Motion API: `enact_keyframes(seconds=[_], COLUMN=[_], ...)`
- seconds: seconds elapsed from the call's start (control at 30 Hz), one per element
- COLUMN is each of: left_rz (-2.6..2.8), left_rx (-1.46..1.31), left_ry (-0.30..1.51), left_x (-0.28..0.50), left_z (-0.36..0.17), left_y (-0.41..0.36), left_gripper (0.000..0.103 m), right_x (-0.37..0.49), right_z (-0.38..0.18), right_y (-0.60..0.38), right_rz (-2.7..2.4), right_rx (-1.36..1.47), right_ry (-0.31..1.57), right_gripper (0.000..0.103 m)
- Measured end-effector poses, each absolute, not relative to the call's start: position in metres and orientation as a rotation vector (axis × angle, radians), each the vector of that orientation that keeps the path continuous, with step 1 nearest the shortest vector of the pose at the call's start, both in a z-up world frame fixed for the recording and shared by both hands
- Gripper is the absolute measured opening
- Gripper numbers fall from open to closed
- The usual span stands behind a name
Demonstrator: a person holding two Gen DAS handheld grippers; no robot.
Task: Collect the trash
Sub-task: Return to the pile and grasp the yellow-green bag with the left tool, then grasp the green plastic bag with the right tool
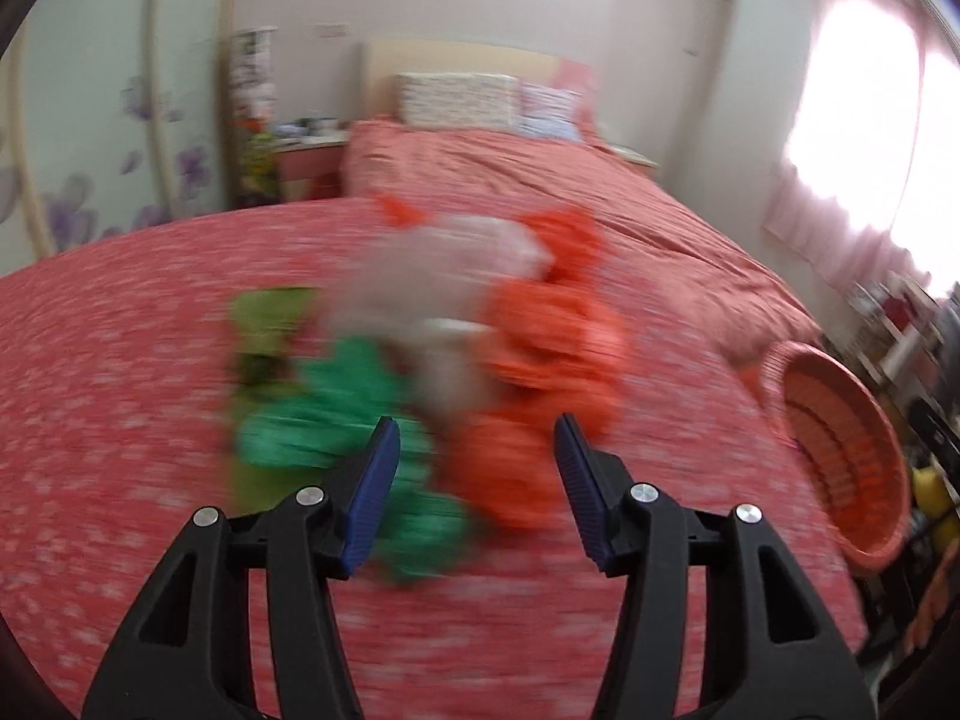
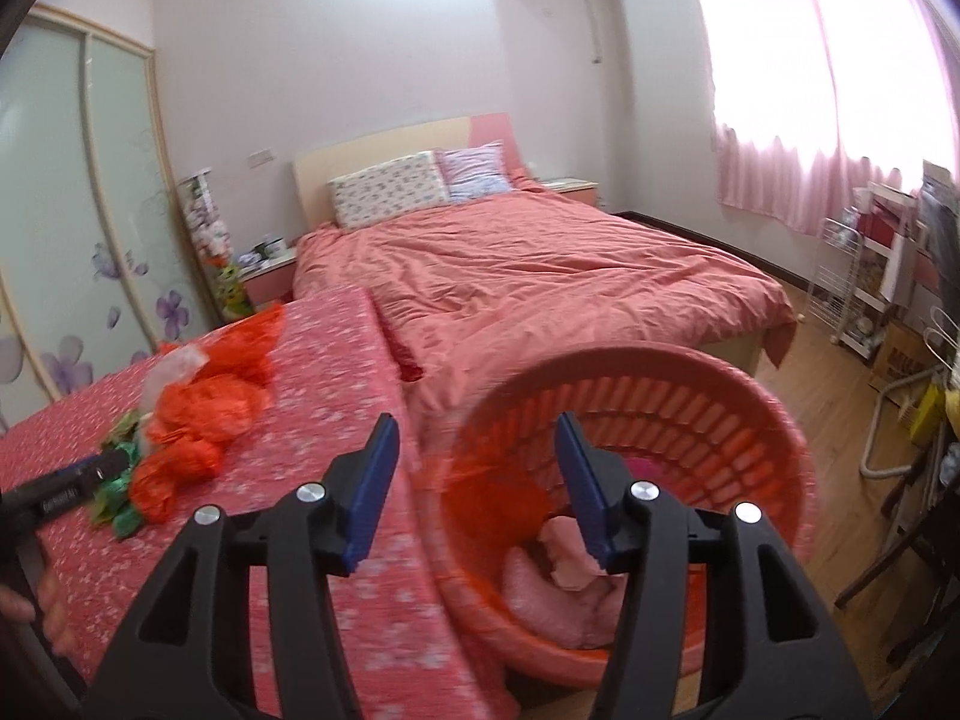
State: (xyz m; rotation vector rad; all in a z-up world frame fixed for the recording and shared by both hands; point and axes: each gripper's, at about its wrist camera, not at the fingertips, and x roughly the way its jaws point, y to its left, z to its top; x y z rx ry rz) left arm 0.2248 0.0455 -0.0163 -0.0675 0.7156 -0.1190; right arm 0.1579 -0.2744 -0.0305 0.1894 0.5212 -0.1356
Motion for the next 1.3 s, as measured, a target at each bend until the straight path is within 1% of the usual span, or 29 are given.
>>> enact_keyframes(seconds=[0.13,0.2,0.43,0.53,0.6,0.67,0.7,0.8,1.03,1.3], left_rz=[-0.002,0.025,0.004,0.003,0.009,0.009,0.009,0.006,0.044,0.107], left_rx=[-0.121,-0.134,-0.187,-0.153,-0.137,-0.149,-0.153,-0.172,-0.172,-0.195], left_ry=[0.720,0.731,0.794,0.818,0.842,0.864,0.861,0.853,0.801,0.748], left_x=[0.244,0.254,0.294,0.302,0.305,0.307,0.307,0.303,0.280,0.248], left_z=[-0.019,-0.024,-0.037,-0.043,-0.048,-0.052,-0.051,-0.049,-0.039,-0.022], left_y=[0.102,0.119,0.135,0.128,0.127,0.128,0.128,0.133,0.162,0.217], left_gripper=[0.054,0.054,0.051,0.044,0.035,0.030,0.025,0.019,0.019,0.019], right_x=[0.166,0.170,0.181,0.183,0.185,0.186,0.187,0.188,0.189,0.196], right_z=[-0.030,-0.031,-0.034,-0.035,-0.035,-0.035,-0.035,-0.034,-0.029,-0.023], right_y=[-0.247,-0.235,-0.203,-0.193,-0.188,-0.184,-0.182,-0.174,-0.146,-0.080], right_rz=[-0.088,-0.069,-0.027,-0.014,-0.007,0.001,0.004,0.015,0.076,0.216], right_rx=[0.165,0.158,0.129,0.116,0.109,0.102,0.098,0.091,0.074,0.042], right_ry=[0.533,0.543,0.570,0.577,0.581,0.584,0.585,0.589,0.588,0.601], right_gripper=[0.053,0.053,0.053,0.053,0.053,0.053,0.053,0.053,0.053,0.053])
